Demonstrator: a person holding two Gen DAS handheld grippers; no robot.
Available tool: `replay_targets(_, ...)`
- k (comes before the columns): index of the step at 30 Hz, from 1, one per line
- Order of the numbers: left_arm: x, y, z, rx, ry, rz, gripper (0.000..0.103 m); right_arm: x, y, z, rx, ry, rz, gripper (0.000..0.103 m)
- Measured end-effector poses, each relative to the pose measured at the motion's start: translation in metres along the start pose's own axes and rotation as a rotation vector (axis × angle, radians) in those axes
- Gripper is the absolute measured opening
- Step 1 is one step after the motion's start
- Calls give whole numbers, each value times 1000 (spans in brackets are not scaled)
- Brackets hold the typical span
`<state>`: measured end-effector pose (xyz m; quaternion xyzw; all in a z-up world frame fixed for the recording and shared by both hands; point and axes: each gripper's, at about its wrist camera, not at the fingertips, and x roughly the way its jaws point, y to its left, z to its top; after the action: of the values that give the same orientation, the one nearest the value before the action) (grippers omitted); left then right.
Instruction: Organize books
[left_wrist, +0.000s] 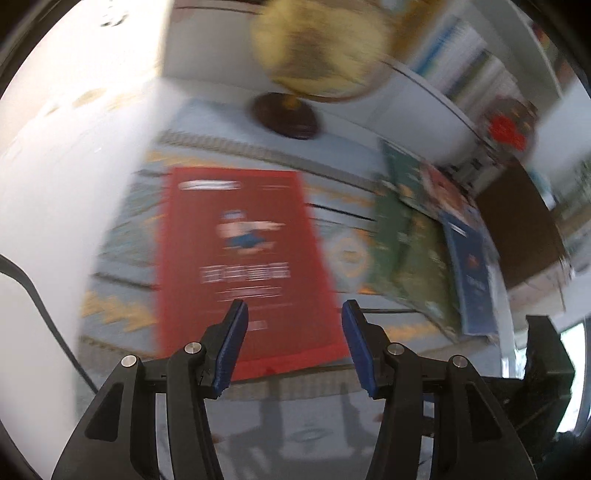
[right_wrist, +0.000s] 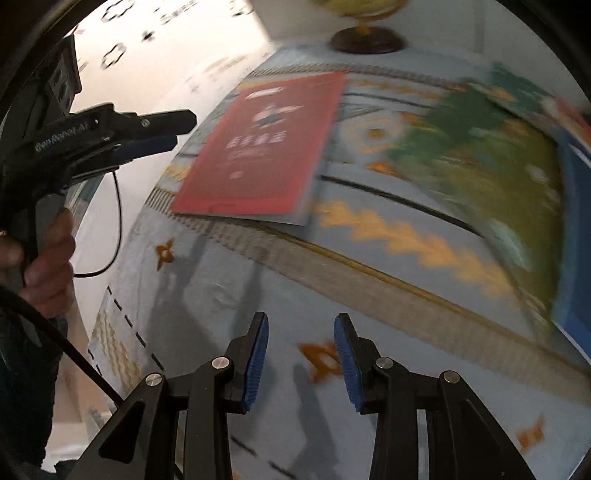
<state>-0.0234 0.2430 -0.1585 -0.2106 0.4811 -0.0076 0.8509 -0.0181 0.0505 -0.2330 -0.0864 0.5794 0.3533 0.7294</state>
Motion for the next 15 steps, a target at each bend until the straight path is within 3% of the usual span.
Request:
replay_targets(4,17,-65,4,110,24,-98,52,-52,-42,-14,114,-102,-79,37)
replay_targets(6,26,-102,6,175,38,-129,60,-80,-63,-16,168,-164,-137,37)
replay_targets(8,32,-134,8,232,41,-136,79,-104,-83,-18,214,-215,-176,40)
replay_targets(9,36,-150,11,259,41,-120,82,-122,-101,-21,252,-256,-198,47)
replay_targets(10,39,-161,13,276,39,-110,82,-132,-110,-21,270,-279,-208,54)
replay_targets(15,47,-212,34,322,29,-114,82,-183,-174,-24,394,-401,-266,54)
